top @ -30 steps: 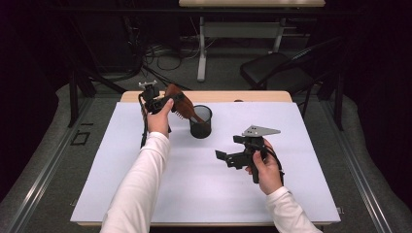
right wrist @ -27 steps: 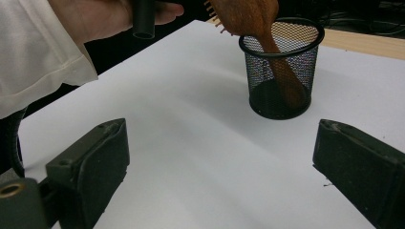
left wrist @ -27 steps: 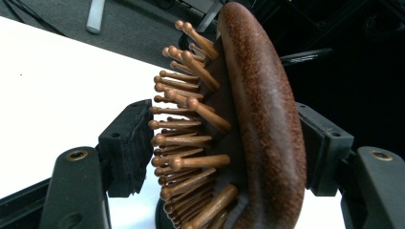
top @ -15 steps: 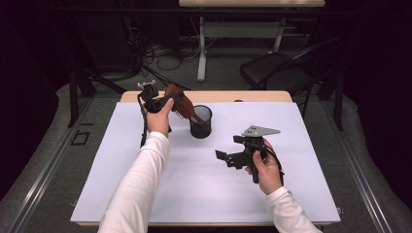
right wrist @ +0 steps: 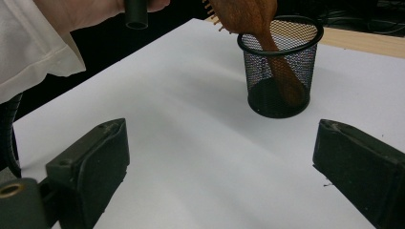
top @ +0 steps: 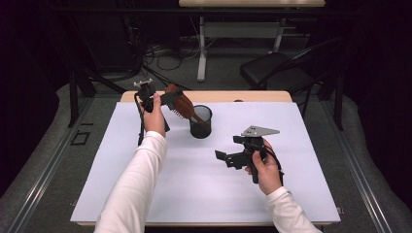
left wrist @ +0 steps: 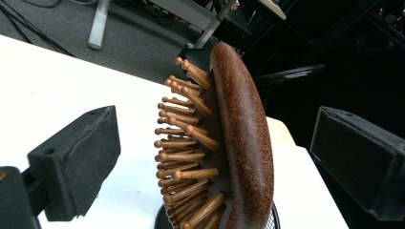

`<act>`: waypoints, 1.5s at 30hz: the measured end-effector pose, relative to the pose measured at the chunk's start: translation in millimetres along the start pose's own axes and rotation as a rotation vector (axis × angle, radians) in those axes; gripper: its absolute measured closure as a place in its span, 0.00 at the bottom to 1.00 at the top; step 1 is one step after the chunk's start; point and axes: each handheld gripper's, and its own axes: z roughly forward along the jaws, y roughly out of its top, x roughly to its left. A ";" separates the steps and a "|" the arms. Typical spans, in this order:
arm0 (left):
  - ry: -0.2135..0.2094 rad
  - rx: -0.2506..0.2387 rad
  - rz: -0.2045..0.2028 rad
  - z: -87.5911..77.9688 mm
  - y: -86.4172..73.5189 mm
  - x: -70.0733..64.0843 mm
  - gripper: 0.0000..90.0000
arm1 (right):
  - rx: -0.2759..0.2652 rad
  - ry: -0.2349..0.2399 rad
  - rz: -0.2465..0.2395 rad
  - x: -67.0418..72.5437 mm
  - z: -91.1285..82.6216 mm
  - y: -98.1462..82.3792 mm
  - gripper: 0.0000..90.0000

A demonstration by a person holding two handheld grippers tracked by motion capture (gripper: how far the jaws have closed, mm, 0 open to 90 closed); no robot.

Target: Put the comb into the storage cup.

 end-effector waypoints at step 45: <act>0.000 0.006 0.056 -28.6 18.5 -5.2 0.00 | 0.007 -0.005 0.000 0.1 1.3 -1.1 0.05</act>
